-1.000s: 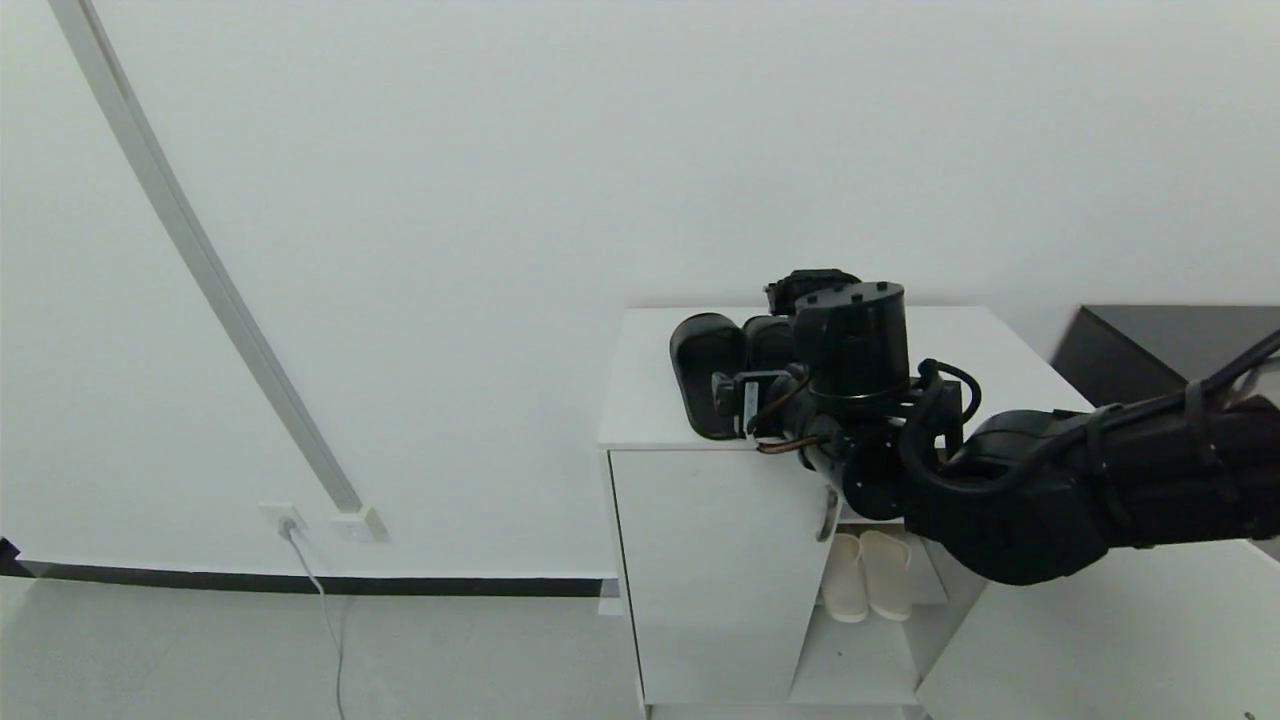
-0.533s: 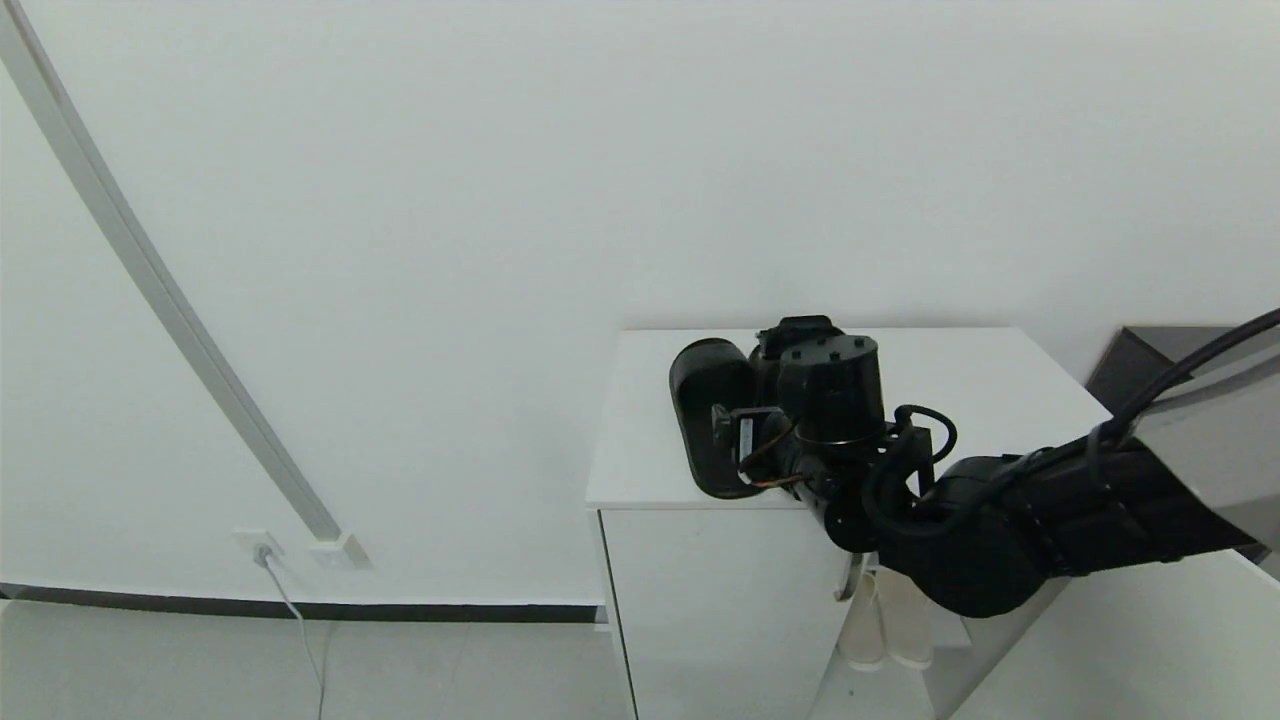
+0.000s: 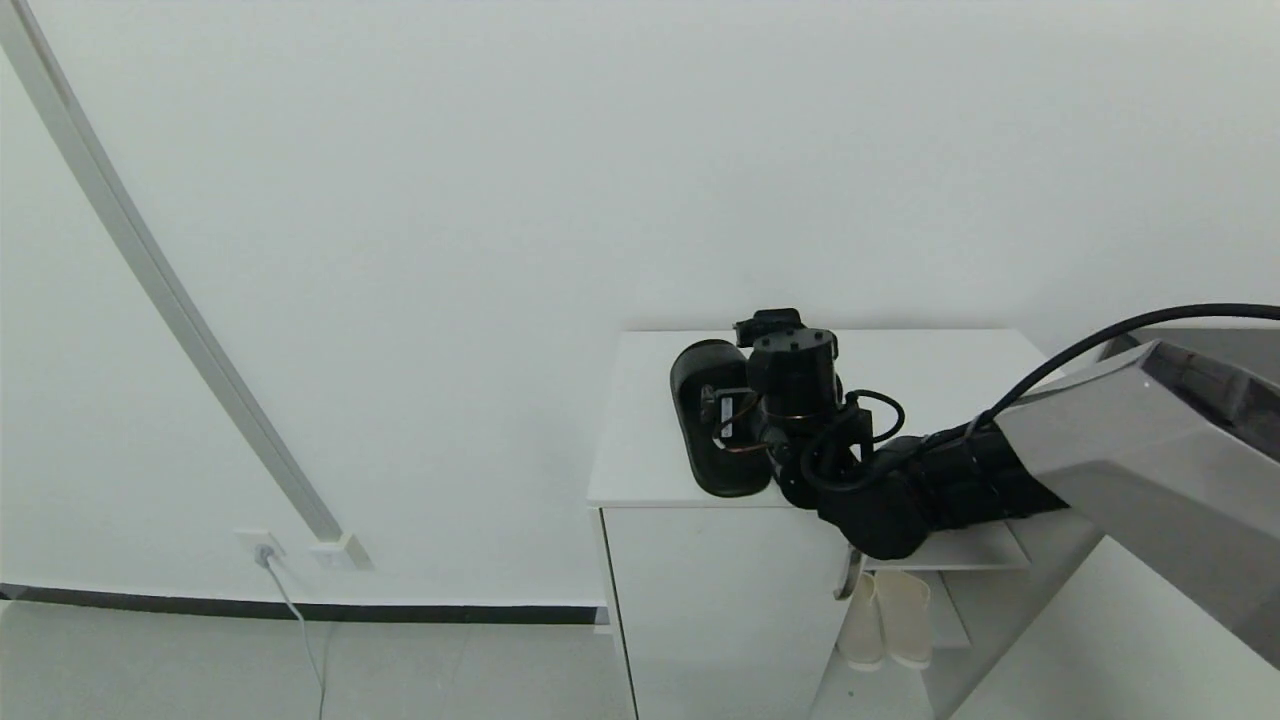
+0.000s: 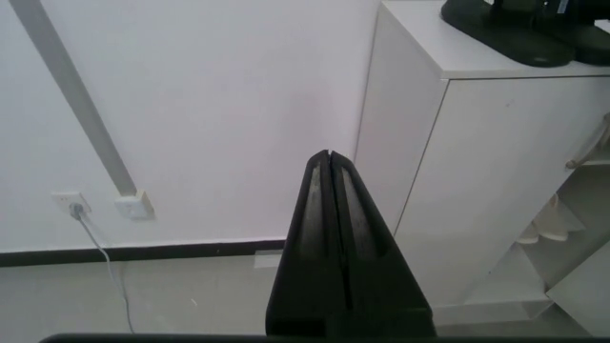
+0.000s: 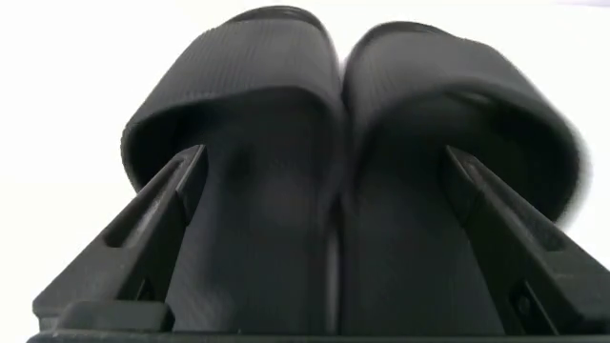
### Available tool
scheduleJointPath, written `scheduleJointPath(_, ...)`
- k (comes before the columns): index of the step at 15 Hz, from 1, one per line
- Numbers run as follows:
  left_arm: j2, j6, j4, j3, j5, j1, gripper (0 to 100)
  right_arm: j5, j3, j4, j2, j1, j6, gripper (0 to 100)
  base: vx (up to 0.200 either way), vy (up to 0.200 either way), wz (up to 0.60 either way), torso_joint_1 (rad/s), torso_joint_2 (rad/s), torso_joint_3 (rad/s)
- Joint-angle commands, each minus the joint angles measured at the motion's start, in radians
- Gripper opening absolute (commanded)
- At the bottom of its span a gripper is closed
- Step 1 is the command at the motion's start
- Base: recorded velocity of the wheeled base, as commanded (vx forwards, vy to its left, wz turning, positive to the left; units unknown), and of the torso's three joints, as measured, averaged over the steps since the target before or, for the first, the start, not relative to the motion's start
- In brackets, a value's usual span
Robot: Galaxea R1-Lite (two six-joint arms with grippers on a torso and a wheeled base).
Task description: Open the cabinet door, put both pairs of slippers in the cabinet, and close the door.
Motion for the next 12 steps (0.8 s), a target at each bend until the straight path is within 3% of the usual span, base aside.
scheduleJointPath(1,0.002,0.000,0.000,0.000,0.000,-0.001,0,0.011,-0.068,0.007,0.068,-0.028,-0.017,100,0.000,0.000,0.00,0.000,0.00,0.000)
scheduleJointPath(6,0.002,0.000,0.000,-0.002,0.000,0.001,0,0.023,-0.197,0.064,0.123,-0.050,-0.018,100,0.000,0.000,0.00,0.000,0.00,0.000)
scheduleJointPath(7,0.002,0.000,0.000,0.000,0.000,0.001,0,0.024,-0.201,0.072,0.123,-0.050,-0.018,0,0.000,0.000,0.00,0.000,0.00,0.000)
scheduleJointPath(12,0.002,0.000,0.000,0.000,0.000,-0.001,0,0.023,-0.204,0.079,0.121,-0.050,-0.018,0,0.000,0.000,0.00,0.000,0.00,0.000)
